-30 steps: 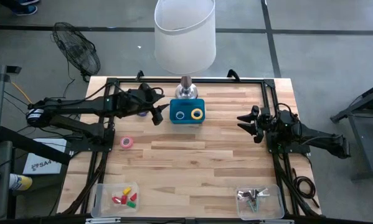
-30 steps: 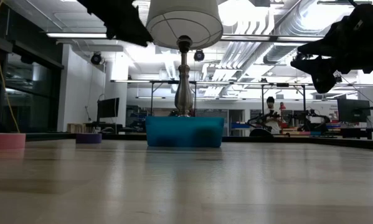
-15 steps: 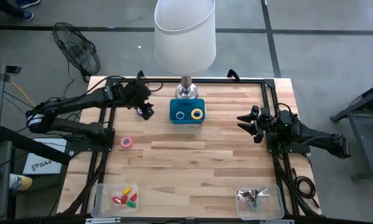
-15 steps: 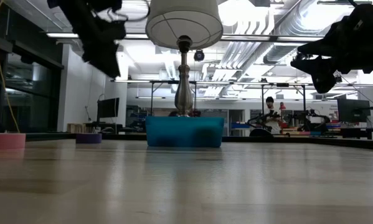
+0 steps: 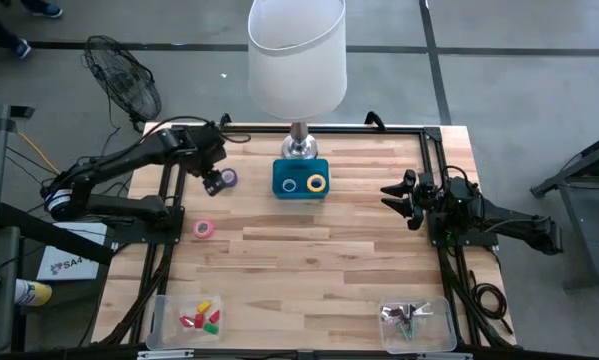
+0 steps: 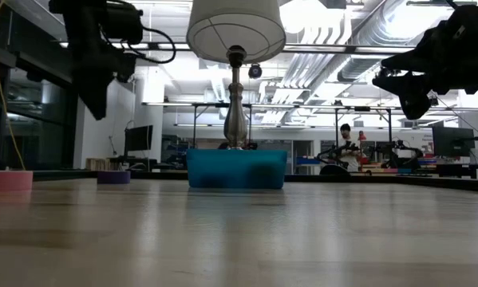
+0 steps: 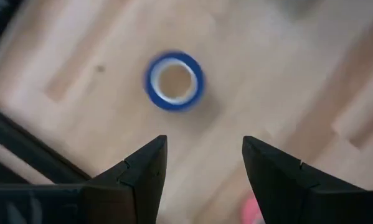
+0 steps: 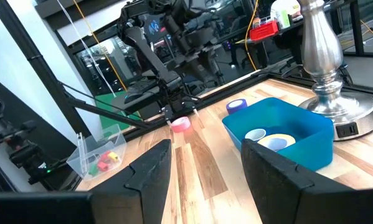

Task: Pick and place Stapler, Stapler remover, tape
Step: Put the pink tape into the blue bin

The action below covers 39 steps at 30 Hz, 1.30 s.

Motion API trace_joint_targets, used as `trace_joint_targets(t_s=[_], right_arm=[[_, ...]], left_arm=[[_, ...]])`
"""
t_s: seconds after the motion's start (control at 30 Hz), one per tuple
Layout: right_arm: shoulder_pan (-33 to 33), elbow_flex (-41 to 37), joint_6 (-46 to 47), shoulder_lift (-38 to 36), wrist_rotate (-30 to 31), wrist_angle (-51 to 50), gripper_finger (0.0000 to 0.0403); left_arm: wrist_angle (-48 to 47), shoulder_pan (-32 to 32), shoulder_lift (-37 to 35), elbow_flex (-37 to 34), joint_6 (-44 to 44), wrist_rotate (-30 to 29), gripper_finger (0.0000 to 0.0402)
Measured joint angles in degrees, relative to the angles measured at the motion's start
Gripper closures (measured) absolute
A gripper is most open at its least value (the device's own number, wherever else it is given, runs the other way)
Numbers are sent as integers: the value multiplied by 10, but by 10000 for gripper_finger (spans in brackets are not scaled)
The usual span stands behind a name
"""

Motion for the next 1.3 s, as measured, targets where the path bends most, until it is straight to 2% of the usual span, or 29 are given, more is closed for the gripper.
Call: trace_joint_targets(t_s=[0.13,0.3,0.7,0.83,1.03,1.3], right_arm=[[0,0,0,0,0,0,217],[0,0,0,0,0,0,217],[0,0,0,0,0,0,217],[0,0,0,0,0,0,217],[0,-1,0,0,0,3,217],[0,-1,0,0,0,3,217]], left_arm=[[-51,0,0,0,7,17,198],[-102,0,0,0,-36,18,198],[-134,-1,0,0,-87,29,198],[-139,-33,0,0,-114,28,198],[-139,-113,0,-6,-192,11,198],[-123,-184,0,-94,-270,43,198]])
